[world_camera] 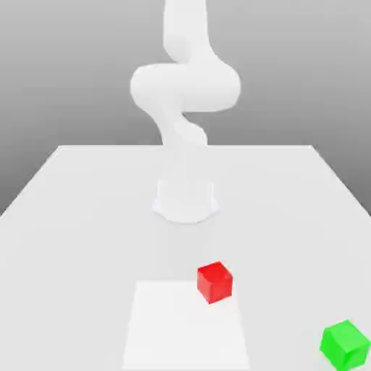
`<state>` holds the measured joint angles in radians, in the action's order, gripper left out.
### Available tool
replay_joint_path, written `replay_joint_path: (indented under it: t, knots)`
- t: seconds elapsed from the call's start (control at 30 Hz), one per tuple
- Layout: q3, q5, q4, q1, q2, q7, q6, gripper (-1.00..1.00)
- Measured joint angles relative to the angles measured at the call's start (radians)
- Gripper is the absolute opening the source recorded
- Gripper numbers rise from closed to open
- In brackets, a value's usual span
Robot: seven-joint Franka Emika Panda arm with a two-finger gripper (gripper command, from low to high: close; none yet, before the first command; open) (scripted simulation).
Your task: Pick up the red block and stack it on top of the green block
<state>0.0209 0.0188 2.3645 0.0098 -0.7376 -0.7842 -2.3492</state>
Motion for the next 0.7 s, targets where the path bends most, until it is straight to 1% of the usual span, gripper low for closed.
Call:
replay_joint_path:
  t: [0.17,0.33,0.43,0.53,0.6,0.7]
  knots:
    - [0.029,0.034,0.150,0.022,0.153,0.045,-0.116,0.00]
    - [0.031,0.048,0.303,0.050,0.306,0.106,-0.232,0.00]
    - [0.022,0.041,0.401,0.074,0.406,0.159,-0.309,0.00]
    - [0.009,0.008,0.503,0.110,0.529,0.236,-0.403,0.00]
    - [0.007,-0.010,0.537,0.126,0.643,0.274,-0.486,0.00]
    - [0.008,-0.011,0.538,0.130,0.735,0.281,-0.559,0.00]
